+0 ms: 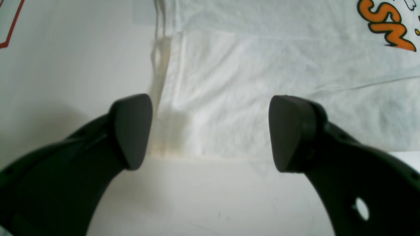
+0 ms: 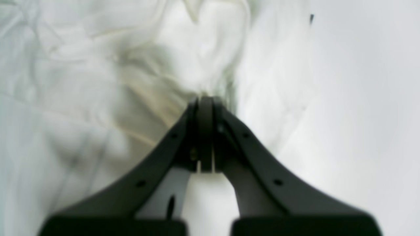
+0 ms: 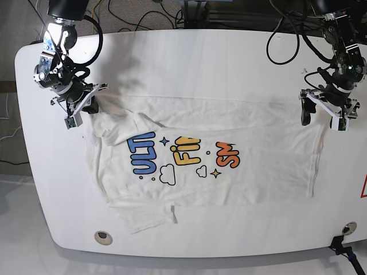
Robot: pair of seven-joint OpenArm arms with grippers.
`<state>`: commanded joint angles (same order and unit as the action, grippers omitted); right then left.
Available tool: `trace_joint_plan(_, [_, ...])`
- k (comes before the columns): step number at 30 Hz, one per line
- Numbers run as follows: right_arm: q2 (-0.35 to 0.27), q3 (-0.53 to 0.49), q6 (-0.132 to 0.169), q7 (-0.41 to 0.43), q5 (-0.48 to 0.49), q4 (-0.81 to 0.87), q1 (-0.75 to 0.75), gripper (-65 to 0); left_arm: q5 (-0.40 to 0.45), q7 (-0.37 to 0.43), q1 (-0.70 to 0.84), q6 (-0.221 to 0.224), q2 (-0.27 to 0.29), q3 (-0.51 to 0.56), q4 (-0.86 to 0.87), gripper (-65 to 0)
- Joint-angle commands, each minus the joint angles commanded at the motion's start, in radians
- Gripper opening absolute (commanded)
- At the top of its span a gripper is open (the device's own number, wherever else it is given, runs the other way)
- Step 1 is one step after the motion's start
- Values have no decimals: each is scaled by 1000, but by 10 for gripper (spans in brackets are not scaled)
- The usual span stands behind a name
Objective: Fold the T-shirt properly
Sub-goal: 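Open both grippers and raise them off the folded edge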
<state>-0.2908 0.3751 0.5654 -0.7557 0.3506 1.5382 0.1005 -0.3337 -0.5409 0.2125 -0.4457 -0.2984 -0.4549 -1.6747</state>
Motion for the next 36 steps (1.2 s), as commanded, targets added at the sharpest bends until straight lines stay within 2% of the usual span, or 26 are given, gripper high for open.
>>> trace_joint_plan(2, [-2,-2,0,31,0,-58,-5,-650,0,0,0,0,0,0,0,-124])
trace_joint_plan(5, [-2,-5,0,123,0,-141,-5,-650,0,0,0,0,0,0,0,-124])
trace_joint_plan(7, [-6,-5,0,144,-11,-170,-5,-650,0,0,0,0,0,0,0,-124])
trace_joint_plan(12, [-12,-3,0,133,-28,-34,40,-650,0,0,0,0,0,0,-2,-124])
trace_joint_plan(16, [-11,2,0,18,-28,110,49,-650,0,0,0,0,0,0,-2,-124])
trace_joint_plan(19, [-9,3,-5,9,-28,166,61,-650,-3,0,0,0,0,0,-2,-121])
trace_joint_plan(20, [-9,5,-6,9,-29,180,69,-629,-3,0,0,0,0,0,-2,-120])
trace_joint_plan(24, [-6,66,-6,9,-34,180,77,-420,-3,0,0,0,0,0,-2,-118])
trace_joint_plan(27, [-12,110,-6,11,-35,130,72,-313,-2,0,0,0,0,0,-2,-118])
trace_joint_plan(34, [-31,120,0,17,-32,29,57,-300,0,0,8,0,0,0,-2,-118])
trace_joint_plan(36, [-31,120,0,44,-29,-5,55,-300,0,0,12,0,0,0,-5,-118])
